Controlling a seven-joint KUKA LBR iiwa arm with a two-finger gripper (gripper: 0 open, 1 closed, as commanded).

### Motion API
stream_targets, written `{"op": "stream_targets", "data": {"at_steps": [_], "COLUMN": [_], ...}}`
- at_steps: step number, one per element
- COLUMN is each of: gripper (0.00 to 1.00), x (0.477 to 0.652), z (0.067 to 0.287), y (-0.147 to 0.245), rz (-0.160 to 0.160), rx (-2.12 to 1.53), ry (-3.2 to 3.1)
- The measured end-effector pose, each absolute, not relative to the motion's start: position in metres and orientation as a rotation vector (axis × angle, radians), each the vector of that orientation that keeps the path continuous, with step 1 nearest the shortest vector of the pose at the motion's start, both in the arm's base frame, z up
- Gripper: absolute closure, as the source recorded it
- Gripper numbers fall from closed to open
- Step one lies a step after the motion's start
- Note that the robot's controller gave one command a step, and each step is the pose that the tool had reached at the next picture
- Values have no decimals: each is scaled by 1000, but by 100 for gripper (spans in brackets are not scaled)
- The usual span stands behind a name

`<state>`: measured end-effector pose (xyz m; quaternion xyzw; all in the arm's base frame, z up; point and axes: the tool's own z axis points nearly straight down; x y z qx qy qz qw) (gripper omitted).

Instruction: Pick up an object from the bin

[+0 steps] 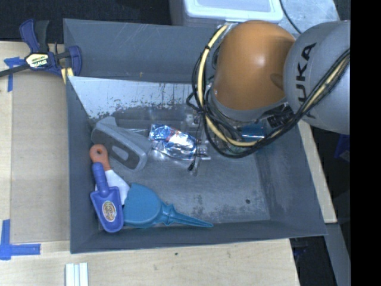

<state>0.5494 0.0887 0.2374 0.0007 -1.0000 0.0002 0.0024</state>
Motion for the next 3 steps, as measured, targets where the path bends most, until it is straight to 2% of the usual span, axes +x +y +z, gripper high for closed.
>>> {"op": "stream_targets", "data": {"at_steps": [1, 2, 3], "gripper": [0, 0, 0], "x": [551, 610, 617], "z": [242, 116, 155], "y": [88, 73, 78], "rz": [-1, -2, -6], "rx": [-1, -24, -501], "ry": [-3145, -3150, -3113]}}
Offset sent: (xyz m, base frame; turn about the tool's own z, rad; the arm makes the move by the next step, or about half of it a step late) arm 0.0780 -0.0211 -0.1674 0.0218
